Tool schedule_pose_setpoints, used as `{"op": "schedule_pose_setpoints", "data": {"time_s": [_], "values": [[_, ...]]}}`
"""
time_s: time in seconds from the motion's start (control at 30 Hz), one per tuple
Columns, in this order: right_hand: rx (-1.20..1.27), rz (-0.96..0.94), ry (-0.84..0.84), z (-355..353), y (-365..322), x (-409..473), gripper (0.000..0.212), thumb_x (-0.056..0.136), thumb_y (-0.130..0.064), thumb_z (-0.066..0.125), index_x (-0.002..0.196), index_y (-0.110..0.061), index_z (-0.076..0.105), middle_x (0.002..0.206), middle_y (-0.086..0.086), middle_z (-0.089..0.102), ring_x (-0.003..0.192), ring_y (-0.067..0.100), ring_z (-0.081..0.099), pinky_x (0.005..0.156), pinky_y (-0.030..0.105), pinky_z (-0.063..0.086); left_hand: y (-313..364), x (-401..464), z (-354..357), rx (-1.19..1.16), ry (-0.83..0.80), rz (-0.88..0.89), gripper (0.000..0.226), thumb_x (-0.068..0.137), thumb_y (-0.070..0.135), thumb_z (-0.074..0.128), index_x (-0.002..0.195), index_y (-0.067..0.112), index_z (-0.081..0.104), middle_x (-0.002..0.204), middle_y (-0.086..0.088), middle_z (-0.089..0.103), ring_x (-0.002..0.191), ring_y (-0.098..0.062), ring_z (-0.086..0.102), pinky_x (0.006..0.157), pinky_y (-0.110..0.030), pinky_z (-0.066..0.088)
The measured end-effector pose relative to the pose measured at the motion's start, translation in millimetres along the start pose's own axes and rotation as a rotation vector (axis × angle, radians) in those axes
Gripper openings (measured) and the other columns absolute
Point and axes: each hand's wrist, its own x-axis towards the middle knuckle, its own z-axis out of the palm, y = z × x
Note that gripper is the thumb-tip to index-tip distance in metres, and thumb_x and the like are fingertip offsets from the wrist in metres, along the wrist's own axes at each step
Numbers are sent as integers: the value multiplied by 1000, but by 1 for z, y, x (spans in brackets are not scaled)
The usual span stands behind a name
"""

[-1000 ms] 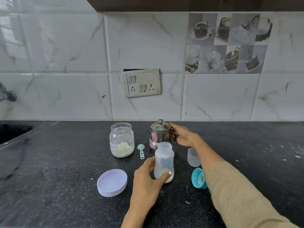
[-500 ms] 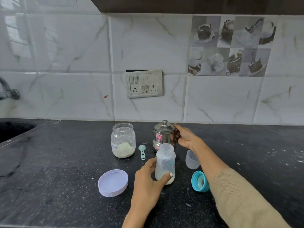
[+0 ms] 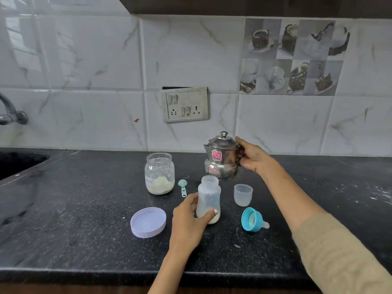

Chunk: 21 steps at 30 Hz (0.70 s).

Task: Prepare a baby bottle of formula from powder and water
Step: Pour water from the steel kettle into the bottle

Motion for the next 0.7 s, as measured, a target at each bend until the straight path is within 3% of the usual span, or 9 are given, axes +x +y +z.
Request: {"op": "schedule_pose_setpoints", "data": {"time_s": [0.1, 0.2, 0.33, 0.47, 0.7], "values": [[-9, 19, -3, -4, -8, -18, 32, 96, -24, 53, 65, -12, 49, 38, 0, 47, 42, 10, 37, 46, 21, 42, 0, 1, -1, 6, 40, -15, 54, 71, 22, 79, 121, 17, 57, 117, 3, 65, 107, -8, 60, 93, -27, 48], [-25, 20, -6, -9, -12, -33, 33, 96, -24, 53, 65, -13, 48, 33, -2, 45, 39, 9, 34, 49, 20, 38, 2, 0, -3, 13, 85, -15, 54, 72, 22, 78, 121, 14, 58, 117, 0, 66, 102, -7, 59, 89, -23, 46], [-61, 27, 8, -16, -14, -46, 30, 94, -25, 56, 66, -13, 50, 47, -1, 45, 43, 9, 31, 39, 17, 39, 4, -3, -5, -10, 116, -29, 56, 71, 23, 79, 122, 12, 58, 118, -3, 66, 107, -13, 61, 93, -29, 48], [-113, 39, 16, -22, -12, -53, 28, 93, -27, 57, 69, -13, 50, 62, 2, 44, 52, 11, 36, 46, 20, 46, 5, -4, -6, 2, 129, -28, 57, 69, 24, 80, 121, 10, 59, 118, -4, 66, 108, -15, 61, 93, -31, 48], [-213, 60, 36, -26, -3, -62, 30, 93, -29, 57, 69, -14, 47, 64, 2, 39, 54, 13, 36, 38, 17, 44, 7, -6, -6, 8, 148, -35, 59, 66, 24, 83, 119, 8, 60, 116, -6, 66, 105, -15, 61, 89, -27, 48]]}}
